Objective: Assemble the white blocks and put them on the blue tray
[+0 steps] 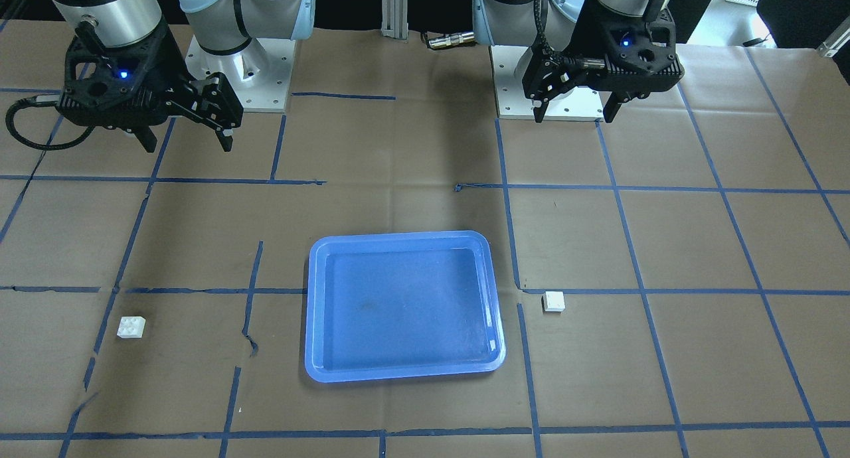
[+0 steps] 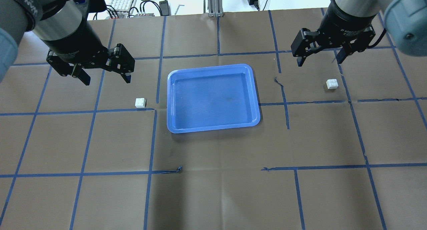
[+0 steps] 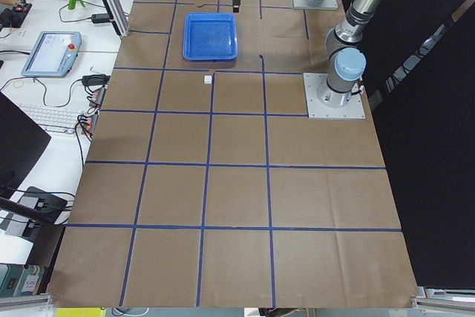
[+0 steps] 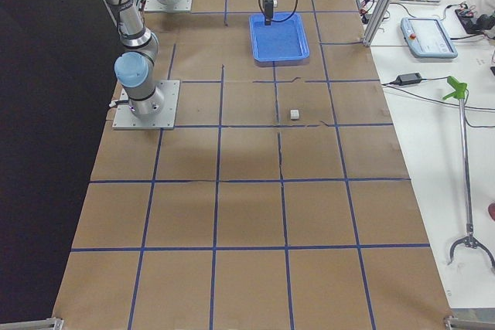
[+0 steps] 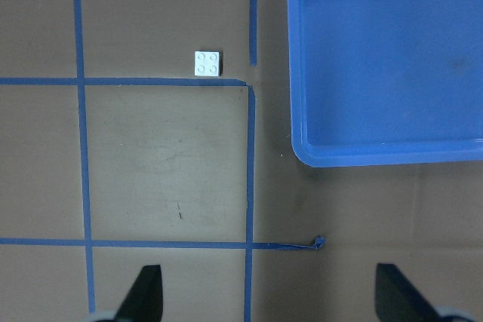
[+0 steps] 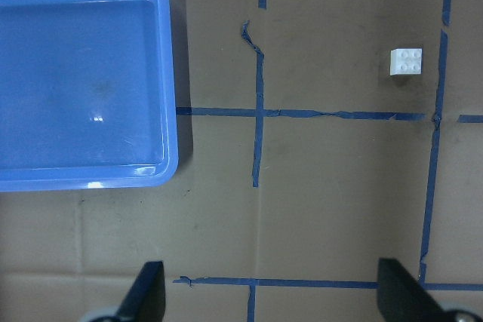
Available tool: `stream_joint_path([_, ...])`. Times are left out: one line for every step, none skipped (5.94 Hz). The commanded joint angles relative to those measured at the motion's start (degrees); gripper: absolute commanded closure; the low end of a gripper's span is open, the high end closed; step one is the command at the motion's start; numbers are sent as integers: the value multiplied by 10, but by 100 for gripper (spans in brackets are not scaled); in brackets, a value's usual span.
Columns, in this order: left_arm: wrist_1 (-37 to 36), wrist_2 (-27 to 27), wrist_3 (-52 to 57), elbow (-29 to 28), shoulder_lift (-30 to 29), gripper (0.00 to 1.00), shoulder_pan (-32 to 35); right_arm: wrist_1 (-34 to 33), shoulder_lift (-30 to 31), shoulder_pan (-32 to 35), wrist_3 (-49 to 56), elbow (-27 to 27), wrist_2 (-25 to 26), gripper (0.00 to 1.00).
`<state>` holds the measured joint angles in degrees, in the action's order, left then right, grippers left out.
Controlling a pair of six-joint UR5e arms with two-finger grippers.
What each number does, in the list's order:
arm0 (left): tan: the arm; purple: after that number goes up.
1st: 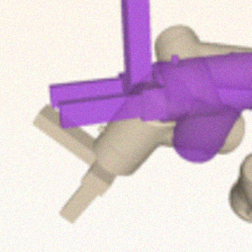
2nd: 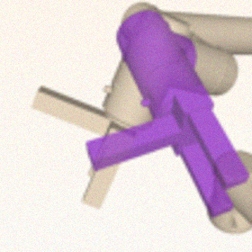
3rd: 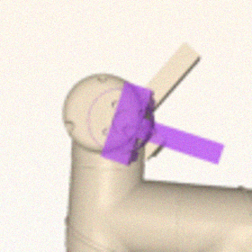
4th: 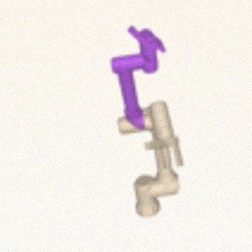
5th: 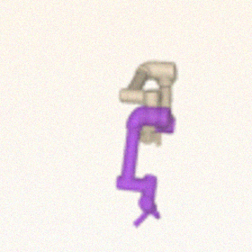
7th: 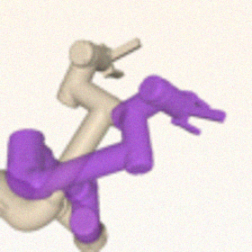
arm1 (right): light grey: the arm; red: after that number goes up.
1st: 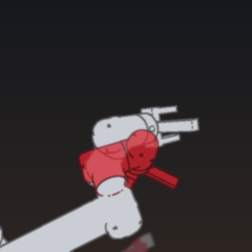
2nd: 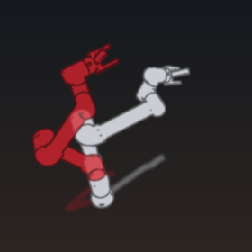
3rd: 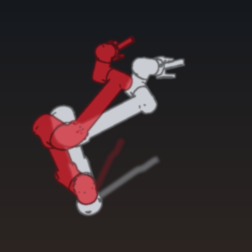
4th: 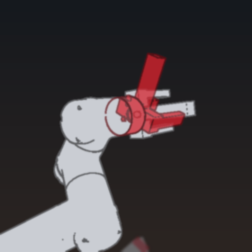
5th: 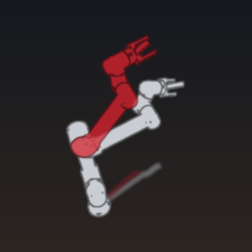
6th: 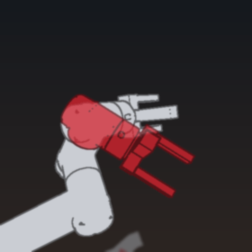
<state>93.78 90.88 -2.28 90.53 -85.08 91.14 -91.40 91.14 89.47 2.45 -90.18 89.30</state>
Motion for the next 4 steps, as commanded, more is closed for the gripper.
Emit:
stream_joint_path([0, 0, 0, 0, 0, 0, 0, 0, 0, 0, 2, -1, 1, 0])
stream_joint_path([0, 0, 0, 0, 0, 0, 0, 0, -1, 0, 4, -1, 1, 0])
stream_joint_path([0, -1, 0, 0, 0, 0, 0, 0, -2, -1, 9, -3, 3, 0])
stream_joint_path([1, 0, 0, 0, 0, 0, 0, -5, -2, -2, 32, -9, 6, 0])
